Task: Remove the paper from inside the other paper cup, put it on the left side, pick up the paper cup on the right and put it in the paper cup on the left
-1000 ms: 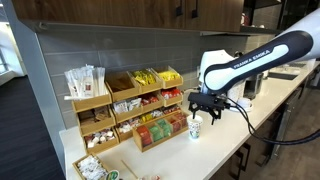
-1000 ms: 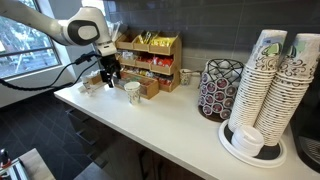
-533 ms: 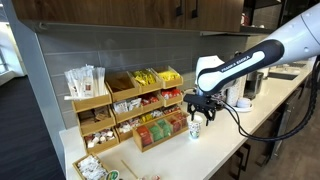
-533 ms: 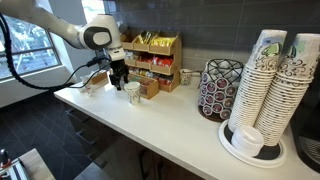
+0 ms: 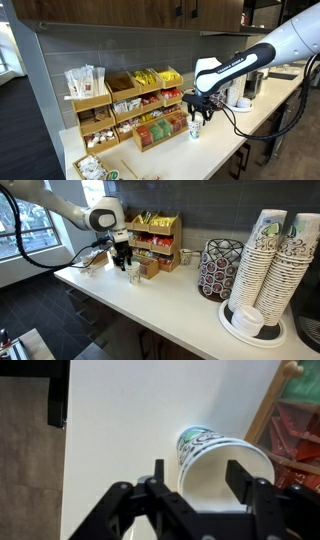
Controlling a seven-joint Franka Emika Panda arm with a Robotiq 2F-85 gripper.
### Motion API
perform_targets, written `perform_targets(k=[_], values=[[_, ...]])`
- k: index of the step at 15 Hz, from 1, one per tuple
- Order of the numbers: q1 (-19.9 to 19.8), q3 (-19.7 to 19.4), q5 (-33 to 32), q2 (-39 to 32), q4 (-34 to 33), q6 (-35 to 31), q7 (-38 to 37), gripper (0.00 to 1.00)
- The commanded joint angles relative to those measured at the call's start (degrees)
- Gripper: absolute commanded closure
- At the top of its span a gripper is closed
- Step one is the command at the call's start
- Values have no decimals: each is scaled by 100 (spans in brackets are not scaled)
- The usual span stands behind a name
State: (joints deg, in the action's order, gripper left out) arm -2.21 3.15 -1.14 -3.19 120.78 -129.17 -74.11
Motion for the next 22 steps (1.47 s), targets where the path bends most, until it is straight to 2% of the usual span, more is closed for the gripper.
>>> perform_targets(k=[1,3,7,12,13,14,15,16,17,18,19,20,22], values=[[145,-152,-32,-123,-90,-80,-213,53],[162,-177,-43,-134,-107,-80,-280,77],[176,-214,-64,-112,-122,-77,-371,100],[177,-268,-159,58,-79,-3,-504,99],[128,-238,448,157,5,-200,-4,99],[164,-297,-144,203,-14,-15,-623,99],[124,-290,192,280,83,-344,-275,99],[99,-293,462,372,127,-342,-77,99],[114,-354,-360,373,97,-177,-865,99],[73,-336,450,488,224,-474,-136,99],[70,-378,-303,493,205,-198,-801,99],[59,-380,-6,551,261,-333,-533,99],[44,-387,-164,705,352,-336,-644,99]])
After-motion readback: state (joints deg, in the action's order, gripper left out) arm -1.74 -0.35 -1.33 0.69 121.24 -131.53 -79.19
